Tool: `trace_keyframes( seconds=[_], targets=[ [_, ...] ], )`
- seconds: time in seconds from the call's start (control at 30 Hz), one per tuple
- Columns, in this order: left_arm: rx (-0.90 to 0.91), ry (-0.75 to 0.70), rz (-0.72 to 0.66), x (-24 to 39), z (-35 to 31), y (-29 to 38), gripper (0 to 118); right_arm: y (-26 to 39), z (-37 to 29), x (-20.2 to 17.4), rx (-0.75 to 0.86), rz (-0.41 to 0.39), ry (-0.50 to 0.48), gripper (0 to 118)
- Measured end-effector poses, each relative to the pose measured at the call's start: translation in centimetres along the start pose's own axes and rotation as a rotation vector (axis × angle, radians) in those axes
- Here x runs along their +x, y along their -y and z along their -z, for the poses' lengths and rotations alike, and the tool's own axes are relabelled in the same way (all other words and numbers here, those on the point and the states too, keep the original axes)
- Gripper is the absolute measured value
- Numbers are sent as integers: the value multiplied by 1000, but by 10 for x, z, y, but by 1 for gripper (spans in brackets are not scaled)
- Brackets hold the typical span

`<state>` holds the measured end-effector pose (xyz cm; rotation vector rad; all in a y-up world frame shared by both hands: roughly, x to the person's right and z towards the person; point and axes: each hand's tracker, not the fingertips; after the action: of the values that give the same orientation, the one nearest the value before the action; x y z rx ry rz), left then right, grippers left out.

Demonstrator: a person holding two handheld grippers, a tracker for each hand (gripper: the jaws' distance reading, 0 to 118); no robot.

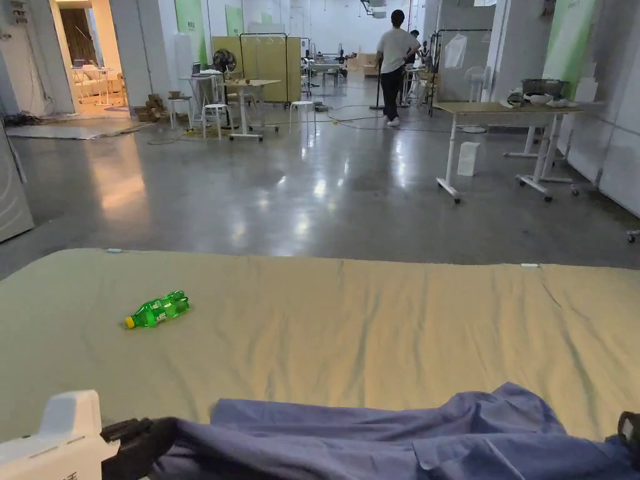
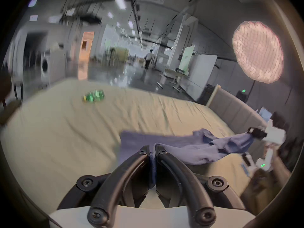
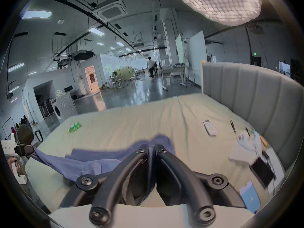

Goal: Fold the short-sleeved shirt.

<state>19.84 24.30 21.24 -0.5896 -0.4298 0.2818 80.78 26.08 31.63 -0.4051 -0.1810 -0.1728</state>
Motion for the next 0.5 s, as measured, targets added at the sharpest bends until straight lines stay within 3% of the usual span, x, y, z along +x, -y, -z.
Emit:
trace_keyframes(
  seconds=[0.3, 0.5],
  targets=[
    [-66, -27, -100, 0, -93, 130, 6, 119, -114, 9, -177, 79, 47, 6],
    [-114, -67, -118, -15, -115, 166, 6, 149, -125, 20, -263, 77, 75, 6]
  ],
)
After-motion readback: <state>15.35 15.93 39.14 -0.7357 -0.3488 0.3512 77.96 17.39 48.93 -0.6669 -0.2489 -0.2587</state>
